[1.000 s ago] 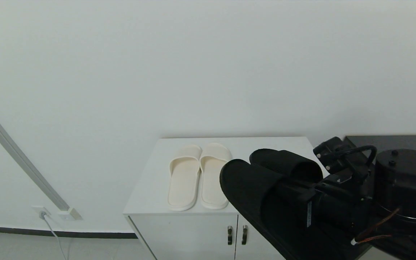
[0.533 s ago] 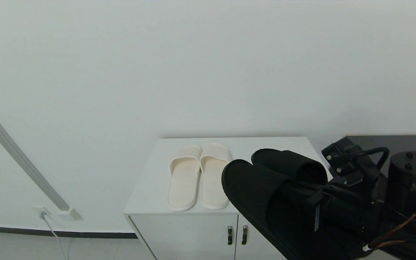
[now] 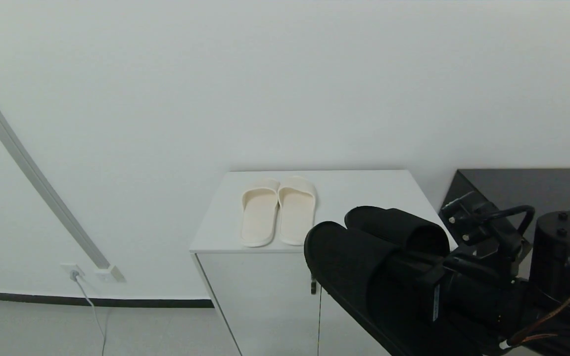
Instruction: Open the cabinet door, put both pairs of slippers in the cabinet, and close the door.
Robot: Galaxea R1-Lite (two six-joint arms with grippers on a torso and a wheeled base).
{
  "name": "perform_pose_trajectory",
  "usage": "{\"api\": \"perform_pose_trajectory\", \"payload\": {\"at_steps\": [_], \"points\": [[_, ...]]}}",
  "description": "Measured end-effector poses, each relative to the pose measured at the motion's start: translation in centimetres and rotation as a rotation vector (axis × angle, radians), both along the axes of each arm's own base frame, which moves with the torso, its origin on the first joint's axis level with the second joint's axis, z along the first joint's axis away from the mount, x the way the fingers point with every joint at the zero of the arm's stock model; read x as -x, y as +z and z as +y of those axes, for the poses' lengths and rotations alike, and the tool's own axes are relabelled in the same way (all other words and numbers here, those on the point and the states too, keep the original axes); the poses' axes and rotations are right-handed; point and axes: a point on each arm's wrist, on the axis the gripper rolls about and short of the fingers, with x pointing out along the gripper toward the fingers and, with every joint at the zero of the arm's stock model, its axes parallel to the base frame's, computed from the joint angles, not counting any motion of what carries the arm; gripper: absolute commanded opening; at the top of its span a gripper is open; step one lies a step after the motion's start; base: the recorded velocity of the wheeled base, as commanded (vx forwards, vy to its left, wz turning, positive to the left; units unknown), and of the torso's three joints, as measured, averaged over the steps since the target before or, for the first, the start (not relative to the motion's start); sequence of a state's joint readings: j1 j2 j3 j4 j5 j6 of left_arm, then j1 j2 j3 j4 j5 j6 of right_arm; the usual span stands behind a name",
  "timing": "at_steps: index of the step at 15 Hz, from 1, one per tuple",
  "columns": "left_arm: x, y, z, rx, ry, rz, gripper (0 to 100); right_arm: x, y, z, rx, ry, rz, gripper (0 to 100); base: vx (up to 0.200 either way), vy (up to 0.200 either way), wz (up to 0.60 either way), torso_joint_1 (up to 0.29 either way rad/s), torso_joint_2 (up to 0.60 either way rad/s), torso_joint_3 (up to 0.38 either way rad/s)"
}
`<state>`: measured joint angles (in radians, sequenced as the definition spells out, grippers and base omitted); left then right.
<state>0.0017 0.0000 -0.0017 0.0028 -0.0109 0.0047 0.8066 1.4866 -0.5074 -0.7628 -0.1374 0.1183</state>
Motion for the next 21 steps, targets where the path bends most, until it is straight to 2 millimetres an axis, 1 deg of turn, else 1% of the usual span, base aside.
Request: {"api": "perform_pose_trajectory", "payload": {"at_steps": [1,11,15,18,19,21], "points": [[0.0,0.0,0.0,0.000,0.000,0.000,0,0.0,-0.1,0.0,0.013,0.001,-0.008,0,-0.200,0.000,0.00,0.007,0.01,0.002],[0.0,0.0,0.0,-0.003,0.001,0.001,0,0.1,-0.7,-0.2,0.041,0.005,0.003,0,0.000,0.000,0.00,0.000,0.00,0.000],[0.0,0.0,0.0,-0.001,0.003,0.001,0,0.4,-1.3,-0.4,0.060,0.009,0.016,0,0.000,0.000,0.00,0.000,0.00,0.000],[0.0,0.0,0.0,-0.001,0.000,0.001,0,0.5,-1.6,-0.5,0.082,0.018,0.013,0,0.000,0.000,0.00,-0.137,0.30,0.165],[0.0,0.0,0.0,-0.001,-0.001,0.001,100,0.5,-1.7,-0.5,0.084,0.018,0.014,0,0.000,0.000,0.00,-0.144,0.34,0.188],[0.0,0.0,0.0,0.000,-0.001,0.000,100,0.6,-1.7,-0.5,0.086,0.020,0.015,0,0.000,0.000,0.00,-0.151,0.35,0.195]]}}
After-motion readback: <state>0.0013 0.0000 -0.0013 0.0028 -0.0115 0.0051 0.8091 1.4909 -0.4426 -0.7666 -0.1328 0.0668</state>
